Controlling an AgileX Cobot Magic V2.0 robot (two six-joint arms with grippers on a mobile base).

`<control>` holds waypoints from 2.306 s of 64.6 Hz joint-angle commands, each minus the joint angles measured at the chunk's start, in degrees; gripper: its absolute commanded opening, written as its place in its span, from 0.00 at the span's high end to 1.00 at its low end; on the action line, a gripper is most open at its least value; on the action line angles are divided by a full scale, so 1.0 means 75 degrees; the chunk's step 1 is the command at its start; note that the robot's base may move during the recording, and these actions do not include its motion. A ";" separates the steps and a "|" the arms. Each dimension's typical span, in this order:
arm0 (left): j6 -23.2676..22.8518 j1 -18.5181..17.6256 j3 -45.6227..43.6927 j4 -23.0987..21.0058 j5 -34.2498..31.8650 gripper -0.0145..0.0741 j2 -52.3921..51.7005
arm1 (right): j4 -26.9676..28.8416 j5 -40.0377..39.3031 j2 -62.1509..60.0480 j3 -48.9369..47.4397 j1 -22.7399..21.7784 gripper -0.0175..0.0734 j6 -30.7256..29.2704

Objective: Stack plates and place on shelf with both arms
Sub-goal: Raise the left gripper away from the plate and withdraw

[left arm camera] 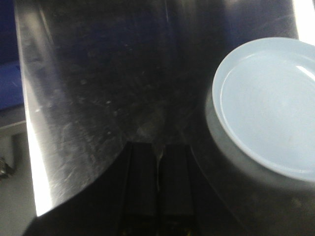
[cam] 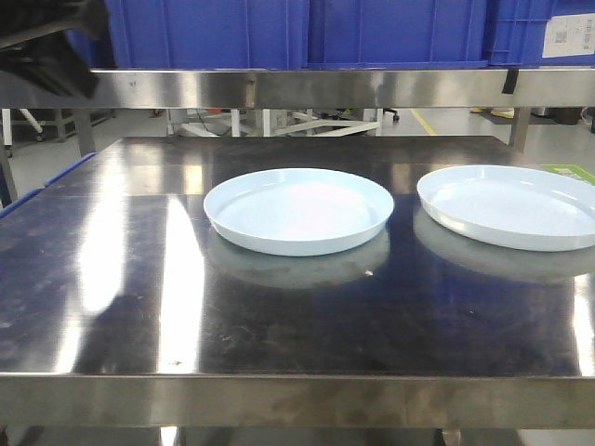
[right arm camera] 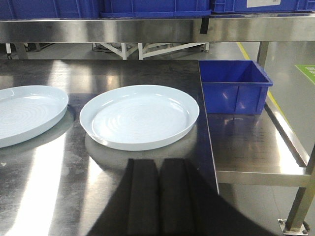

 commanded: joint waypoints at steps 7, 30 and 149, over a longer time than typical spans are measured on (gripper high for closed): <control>-0.0038 0.0130 0.1188 0.0126 -0.1239 0.74 -0.1714 | -0.0037 -0.0639 -0.0130 -0.0010 -0.0023 0.75 -0.0017; -0.0038 0.0770 0.3358 0.0126 -0.2174 0.74 -0.4718 | -0.0037 -0.0639 -0.0130 -0.0010 -0.0023 0.75 -0.0017; -0.0038 0.0976 0.3641 0.0140 -0.2516 0.74 -0.6236 | 0.0976 0.0755 0.2874 -0.2176 -0.0023 0.75 0.0036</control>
